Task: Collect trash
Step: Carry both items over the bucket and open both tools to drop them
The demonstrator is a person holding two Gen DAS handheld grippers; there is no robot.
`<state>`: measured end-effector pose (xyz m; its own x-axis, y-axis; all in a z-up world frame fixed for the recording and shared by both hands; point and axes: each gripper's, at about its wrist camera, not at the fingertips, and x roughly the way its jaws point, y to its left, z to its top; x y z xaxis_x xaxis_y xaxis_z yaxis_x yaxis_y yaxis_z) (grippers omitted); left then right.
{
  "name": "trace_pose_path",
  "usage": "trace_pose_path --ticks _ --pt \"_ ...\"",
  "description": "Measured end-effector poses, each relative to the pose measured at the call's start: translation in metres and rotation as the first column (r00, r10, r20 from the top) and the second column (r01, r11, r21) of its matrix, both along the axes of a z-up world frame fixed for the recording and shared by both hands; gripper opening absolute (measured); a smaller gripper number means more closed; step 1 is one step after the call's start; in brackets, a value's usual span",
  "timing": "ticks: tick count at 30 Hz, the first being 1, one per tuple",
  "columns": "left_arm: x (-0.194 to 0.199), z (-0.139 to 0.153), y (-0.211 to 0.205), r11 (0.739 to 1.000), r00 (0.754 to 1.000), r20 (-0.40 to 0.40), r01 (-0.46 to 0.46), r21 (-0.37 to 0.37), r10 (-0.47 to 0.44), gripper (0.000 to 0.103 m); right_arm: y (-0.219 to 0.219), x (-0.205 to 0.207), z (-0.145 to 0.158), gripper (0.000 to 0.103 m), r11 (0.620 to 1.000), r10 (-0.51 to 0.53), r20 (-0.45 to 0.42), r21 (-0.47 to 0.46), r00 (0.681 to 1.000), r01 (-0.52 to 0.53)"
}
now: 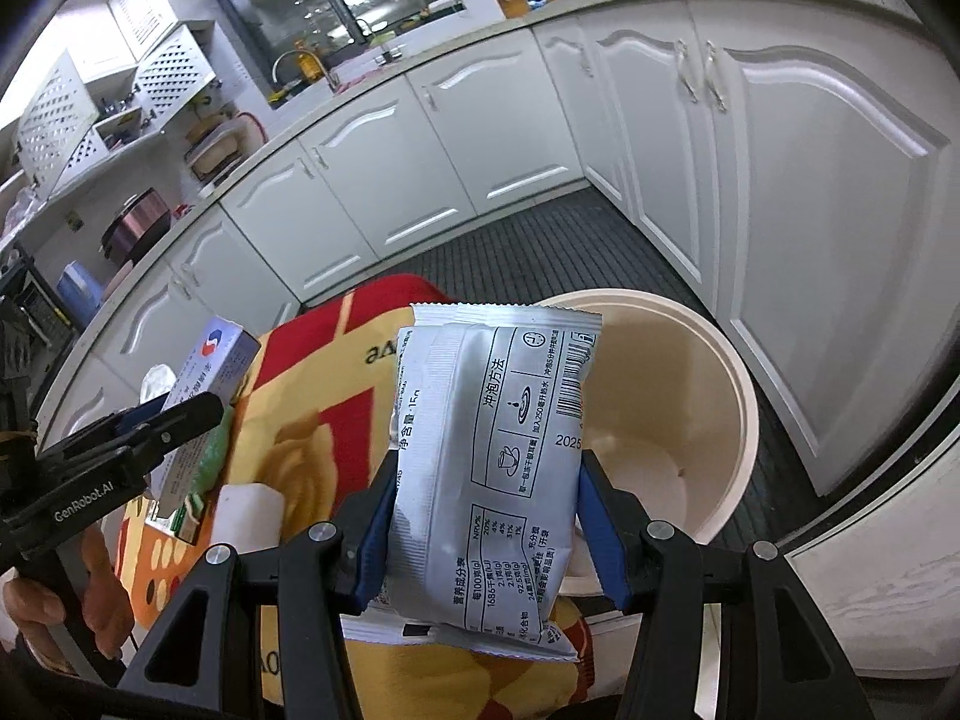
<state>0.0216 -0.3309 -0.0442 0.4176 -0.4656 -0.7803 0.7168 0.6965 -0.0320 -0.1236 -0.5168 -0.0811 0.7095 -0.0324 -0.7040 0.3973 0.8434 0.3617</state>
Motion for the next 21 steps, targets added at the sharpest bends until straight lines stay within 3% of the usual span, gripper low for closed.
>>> trace_pose_path --ticks 9,21 --pt "0.005 -0.012 -0.034 0.999 0.991 -0.127 0.029 -0.035 -0.033 0.050 -0.016 0.009 -0.015 0.054 0.999 -0.041 -0.041 -0.008 0.998 0.041" --pt "0.013 -0.024 -0.066 0.997 0.981 -0.187 0.037 -0.061 -0.048 0.051 -0.037 0.023 -0.038 0.054 0.997 -0.083 -0.087 -0.016 0.993 0.082"
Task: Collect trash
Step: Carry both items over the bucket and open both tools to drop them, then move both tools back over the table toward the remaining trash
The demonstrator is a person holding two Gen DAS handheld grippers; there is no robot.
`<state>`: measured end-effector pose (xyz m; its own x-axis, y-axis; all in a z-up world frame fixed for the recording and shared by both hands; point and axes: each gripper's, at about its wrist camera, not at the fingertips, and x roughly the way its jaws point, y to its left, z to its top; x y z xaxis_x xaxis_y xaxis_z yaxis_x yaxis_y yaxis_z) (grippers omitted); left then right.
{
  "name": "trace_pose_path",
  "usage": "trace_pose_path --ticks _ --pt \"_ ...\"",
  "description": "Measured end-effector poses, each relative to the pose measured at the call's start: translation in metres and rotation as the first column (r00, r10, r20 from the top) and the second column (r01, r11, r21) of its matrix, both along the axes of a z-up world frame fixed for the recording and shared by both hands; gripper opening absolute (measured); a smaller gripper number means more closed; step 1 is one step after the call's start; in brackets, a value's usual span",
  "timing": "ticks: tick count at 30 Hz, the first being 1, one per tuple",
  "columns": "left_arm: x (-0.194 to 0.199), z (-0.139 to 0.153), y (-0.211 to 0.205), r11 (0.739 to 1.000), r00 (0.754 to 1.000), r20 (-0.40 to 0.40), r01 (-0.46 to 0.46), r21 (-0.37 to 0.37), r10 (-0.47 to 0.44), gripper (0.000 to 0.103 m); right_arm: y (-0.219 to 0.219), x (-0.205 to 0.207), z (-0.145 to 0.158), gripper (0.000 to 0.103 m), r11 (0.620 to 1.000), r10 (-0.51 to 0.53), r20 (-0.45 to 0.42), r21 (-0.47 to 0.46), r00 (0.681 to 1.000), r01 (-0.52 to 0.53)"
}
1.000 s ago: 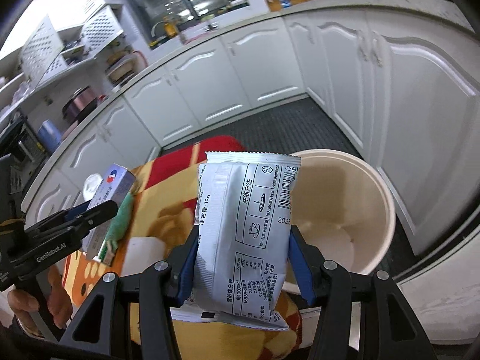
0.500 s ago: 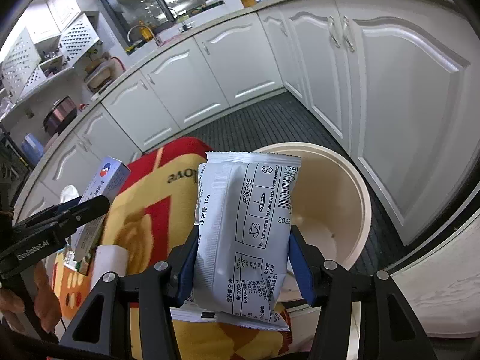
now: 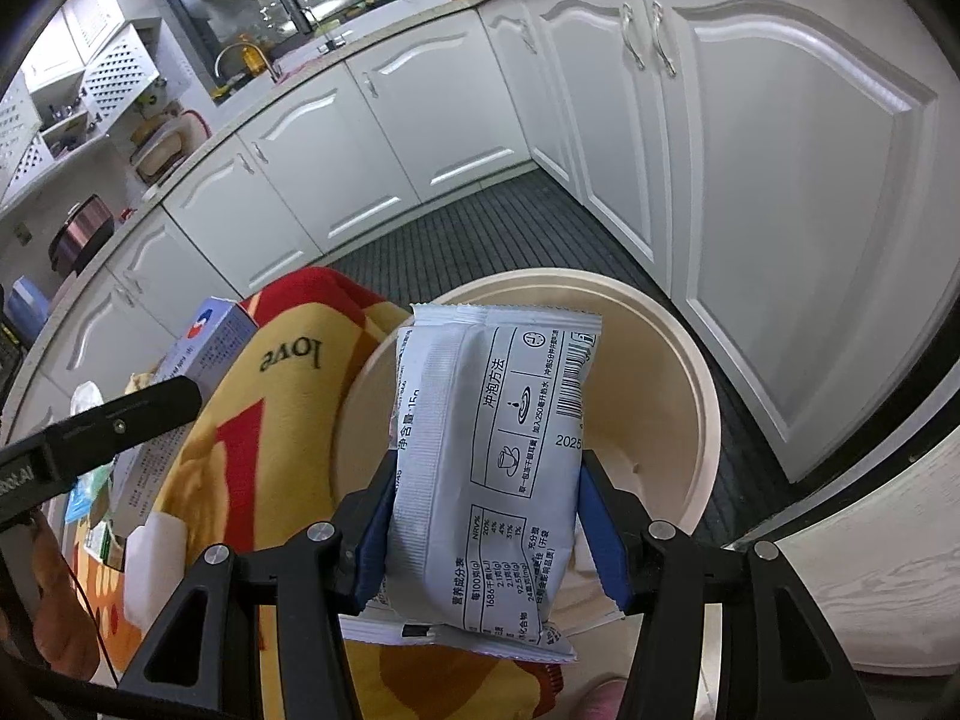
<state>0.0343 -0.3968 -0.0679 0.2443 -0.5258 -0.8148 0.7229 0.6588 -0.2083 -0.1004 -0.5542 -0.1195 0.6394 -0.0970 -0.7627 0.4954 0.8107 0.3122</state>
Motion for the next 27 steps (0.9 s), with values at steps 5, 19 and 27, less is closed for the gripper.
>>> trace_pose_path --ticks 5,19,27 --pt "0.004 -0.007 -0.005 1.000 1.000 -0.029 -0.003 -0.023 0.002 0.052 -0.005 0.006 -0.006 0.059 1.000 -0.015 -0.021 -0.017 1.000 0.014" --pt "0.002 0.007 0.023 0.999 0.999 -0.005 -0.034 -0.035 0.034 0.067 -0.004 0.003 -0.014 0.074 0.999 -0.044 -0.048 0.026 0.998 0.045" --pt "-0.003 0.017 0.062 0.995 0.992 0.075 -0.101 -0.023 0.103 0.067 0.024 0.005 0.000 0.074 1.000 0.009 -0.023 0.014 1.000 -0.009"
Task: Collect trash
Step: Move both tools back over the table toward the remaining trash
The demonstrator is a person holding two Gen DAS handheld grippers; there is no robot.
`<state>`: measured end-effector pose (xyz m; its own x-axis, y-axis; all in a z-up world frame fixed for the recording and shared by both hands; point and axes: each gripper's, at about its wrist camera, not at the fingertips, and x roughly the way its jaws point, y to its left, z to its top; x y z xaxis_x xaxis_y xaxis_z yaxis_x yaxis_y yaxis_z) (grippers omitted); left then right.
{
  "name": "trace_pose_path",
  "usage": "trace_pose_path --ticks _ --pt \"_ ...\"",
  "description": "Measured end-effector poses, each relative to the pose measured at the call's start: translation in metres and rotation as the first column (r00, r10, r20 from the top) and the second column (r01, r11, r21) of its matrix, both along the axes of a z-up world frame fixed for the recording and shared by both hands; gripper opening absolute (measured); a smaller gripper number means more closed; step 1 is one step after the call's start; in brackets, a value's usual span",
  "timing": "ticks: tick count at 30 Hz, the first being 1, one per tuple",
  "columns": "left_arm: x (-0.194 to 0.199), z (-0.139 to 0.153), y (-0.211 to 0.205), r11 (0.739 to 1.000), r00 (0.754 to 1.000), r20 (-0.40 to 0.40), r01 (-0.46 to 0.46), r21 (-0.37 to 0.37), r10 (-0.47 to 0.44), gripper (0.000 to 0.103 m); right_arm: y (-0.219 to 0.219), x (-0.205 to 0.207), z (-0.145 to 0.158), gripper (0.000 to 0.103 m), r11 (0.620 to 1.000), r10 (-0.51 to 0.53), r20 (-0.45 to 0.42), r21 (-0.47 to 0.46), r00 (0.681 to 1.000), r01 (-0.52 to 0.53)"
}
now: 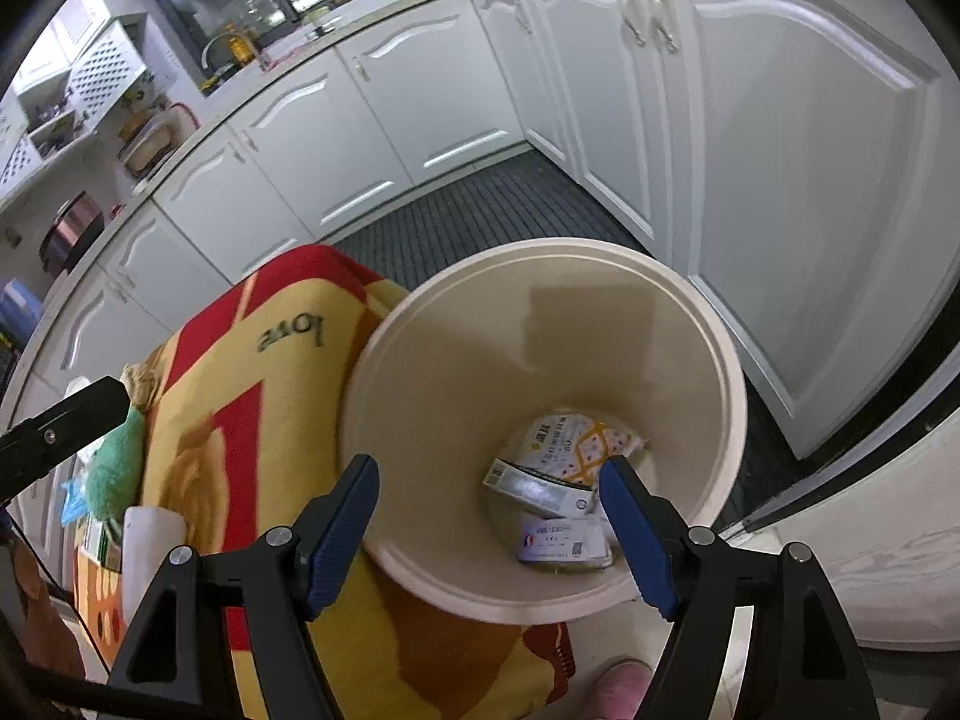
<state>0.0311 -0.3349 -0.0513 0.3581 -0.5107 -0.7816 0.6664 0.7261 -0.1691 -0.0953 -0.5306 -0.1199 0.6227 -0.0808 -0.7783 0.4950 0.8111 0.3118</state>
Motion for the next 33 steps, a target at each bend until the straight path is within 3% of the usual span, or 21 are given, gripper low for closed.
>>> trace_pose_path --ticks 14,22,33 --pt "-0.002 0.010 0.075 0.995 0.994 0.050 -0.102 -0.008 0.102 0.067 0.059 0.011 0.037 0.075 0.992 0.113 0.048 -0.063 0.992 -0.110" --pt "0.007 0.005 0.139 0.983 0.983 0.000 -0.181 -0.012 0.181 0.067 0.108 0.026 0.048 0.079 0.973 0.222 0.064 -0.084 0.973 -0.216" --pt "0.037 -0.022 0.241 0.925 0.925 -0.027 -0.376 0.057 0.378 0.067 0.159 0.054 0.033 0.079 0.941 0.334 0.019 -0.059 0.942 -0.332"
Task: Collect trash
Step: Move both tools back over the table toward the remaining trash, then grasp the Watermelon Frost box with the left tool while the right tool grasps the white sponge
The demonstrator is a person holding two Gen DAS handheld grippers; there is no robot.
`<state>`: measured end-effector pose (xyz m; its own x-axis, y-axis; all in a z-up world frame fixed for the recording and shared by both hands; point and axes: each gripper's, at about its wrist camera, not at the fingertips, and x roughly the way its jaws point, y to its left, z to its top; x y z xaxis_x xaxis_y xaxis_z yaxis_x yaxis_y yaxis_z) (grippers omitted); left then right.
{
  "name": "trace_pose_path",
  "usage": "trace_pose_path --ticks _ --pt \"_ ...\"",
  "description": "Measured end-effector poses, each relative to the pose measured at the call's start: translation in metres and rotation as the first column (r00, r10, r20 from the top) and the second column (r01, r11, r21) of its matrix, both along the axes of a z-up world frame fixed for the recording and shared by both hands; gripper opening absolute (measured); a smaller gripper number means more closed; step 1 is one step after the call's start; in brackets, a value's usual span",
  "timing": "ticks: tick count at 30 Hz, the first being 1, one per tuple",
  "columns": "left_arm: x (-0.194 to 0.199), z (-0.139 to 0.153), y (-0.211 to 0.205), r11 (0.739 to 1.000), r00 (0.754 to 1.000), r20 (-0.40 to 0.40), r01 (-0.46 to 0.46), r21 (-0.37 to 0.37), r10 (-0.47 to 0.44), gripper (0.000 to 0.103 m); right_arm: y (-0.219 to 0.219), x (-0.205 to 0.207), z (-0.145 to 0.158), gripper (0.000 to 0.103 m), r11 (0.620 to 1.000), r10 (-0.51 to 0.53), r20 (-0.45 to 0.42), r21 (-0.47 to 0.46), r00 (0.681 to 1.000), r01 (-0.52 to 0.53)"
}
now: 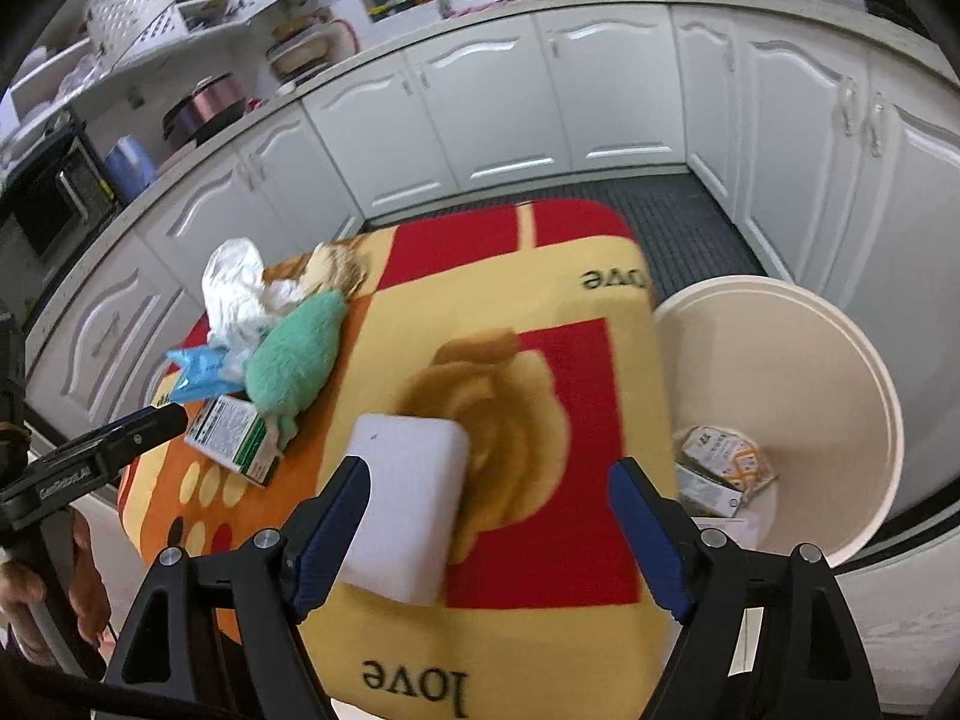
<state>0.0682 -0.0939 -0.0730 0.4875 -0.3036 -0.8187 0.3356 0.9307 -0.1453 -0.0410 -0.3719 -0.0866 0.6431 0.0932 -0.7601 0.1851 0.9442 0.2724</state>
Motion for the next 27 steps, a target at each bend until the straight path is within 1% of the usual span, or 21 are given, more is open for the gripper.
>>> trace_pose_path --ticks 4,6,8,11,13,15,17,20,22,24,27 --pt "0.003 -0.009 0.012 0.998 0.999 -0.045 -0.023 -0.055 0.021 0.067 0.011 0.007 -0.003 0.079 1.000 0.027 -0.012 -0.007 1.000 -0.027" --pt "0.004 -0.013 0.008 0.997 0.998 -0.054 -0.031 -0.064 0.027 0.067 0.016 0.010 -0.005 0.079 0.999 0.036 -0.017 -0.008 0.999 -0.036" --pt "0.006 -0.014 0.003 0.998 0.998 -0.046 -0.037 -0.055 0.035 0.067 0.017 0.011 -0.006 0.079 0.999 0.041 -0.020 -0.003 0.999 -0.041" --pt "0.013 -0.016 -0.010 0.997 0.997 -0.014 -0.071 0.005 0.071 0.067 0.019 0.010 -0.006 0.079 0.999 0.047 -0.019 -0.004 0.999 -0.047" --pt "0.020 -0.018 -0.018 0.995 0.995 -0.006 -0.094 0.024 0.095 0.067 0.019 0.009 -0.005 0.079 0.999 0.046 -0.017 -0.005 0.999 -0.046" --pt "0.028 -0.022 -0.026 0.992 0.993 0.000 -0.115 0.059 0.115 0.067 0.016 0.008 -0.005 0.079 0.999 0.038 -0.013 0.002 0.999 -0.038" --pt "0.037 -0.029 -0.039 0.987 0.992 -0.024 -0.119 0.111 0.122 0.067 0.014 0.007 -0.004 0.079 0.999 0.033 -0.011 0.010 0.999 -0.032" --pt "0.044 -0.031 -0.050 0.979 0.992 0.009 -0.128 0.159 0.128 0.068 0.011 0.005 -0.003 0.079 0.999 0.030 -0.007 0.012 1.000 -0.030" --pt "0.050 -0.033 -0.057 0.976 0.994 -0.004 -0.110 0.188 0.113 0.068 0.009 0.005 -0.004 0.079 1.000 0.026 -0.006 0.017 1.000 -0.026" --pt "0.054 -0.037 -0.062 0.975 0.997 -0.038 -0.062 0.214 0.072 0.067 0.008 0.005 -0.004 0.080 0.999 0.024 -0.007 0.022 1.000 -0.024" --pt "0.048 -0.036 -0.060 0.973 0.998 -0.048 0.060 0.222 -0.051 0.068 0.007 0.005 -0.005 0.080 0.999 0.025 -0.008 0.028 1.000 -0.025"
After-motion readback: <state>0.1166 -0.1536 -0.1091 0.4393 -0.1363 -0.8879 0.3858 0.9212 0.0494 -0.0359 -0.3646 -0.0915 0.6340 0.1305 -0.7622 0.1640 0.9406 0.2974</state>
